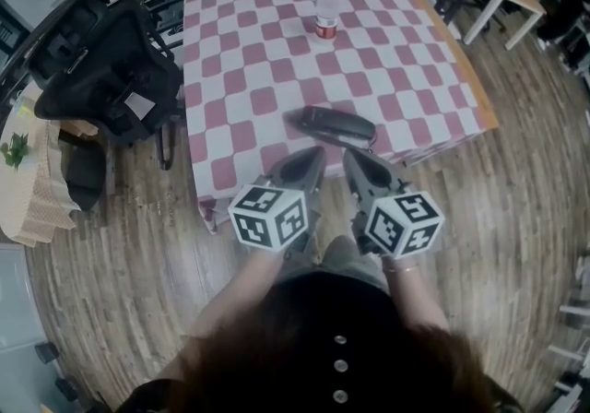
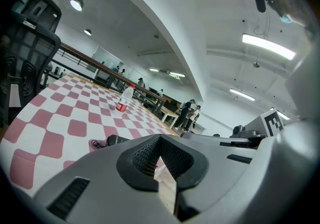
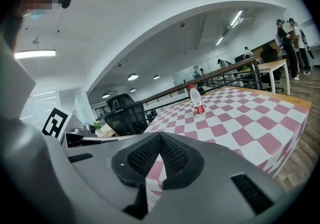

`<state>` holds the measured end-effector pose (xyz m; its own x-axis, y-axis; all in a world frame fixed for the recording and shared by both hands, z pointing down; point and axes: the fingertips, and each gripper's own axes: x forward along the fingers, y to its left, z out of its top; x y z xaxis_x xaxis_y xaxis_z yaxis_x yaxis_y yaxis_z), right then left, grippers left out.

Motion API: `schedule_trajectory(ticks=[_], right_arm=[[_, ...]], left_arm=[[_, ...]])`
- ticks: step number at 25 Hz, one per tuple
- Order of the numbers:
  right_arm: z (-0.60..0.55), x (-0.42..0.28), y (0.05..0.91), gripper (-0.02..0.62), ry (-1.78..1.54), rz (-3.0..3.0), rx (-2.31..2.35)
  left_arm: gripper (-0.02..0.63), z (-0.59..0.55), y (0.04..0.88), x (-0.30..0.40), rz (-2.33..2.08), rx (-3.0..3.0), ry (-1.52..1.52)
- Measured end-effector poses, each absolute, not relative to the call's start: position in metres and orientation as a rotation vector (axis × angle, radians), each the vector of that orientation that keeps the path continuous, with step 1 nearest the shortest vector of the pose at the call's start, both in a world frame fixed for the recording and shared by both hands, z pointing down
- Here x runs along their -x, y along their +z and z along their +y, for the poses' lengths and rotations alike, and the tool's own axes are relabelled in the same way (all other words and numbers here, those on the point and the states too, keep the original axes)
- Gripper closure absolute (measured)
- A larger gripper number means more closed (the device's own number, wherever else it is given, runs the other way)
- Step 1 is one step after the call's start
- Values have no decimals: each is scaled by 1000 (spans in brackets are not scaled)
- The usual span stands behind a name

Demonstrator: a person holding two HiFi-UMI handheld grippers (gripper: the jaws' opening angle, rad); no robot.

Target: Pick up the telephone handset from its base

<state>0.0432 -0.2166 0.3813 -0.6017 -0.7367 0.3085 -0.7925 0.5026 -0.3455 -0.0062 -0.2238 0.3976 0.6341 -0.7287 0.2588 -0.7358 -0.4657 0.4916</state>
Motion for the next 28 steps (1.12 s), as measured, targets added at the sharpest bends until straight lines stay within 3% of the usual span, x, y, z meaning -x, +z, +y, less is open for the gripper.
schedule_trajectory(ticks=[28], right_arm=[[-276, -39, 389, 586, 671, -2659, -1099]], left_arm=[[598, -273, 417, 7, -1303, -2165, 39]])
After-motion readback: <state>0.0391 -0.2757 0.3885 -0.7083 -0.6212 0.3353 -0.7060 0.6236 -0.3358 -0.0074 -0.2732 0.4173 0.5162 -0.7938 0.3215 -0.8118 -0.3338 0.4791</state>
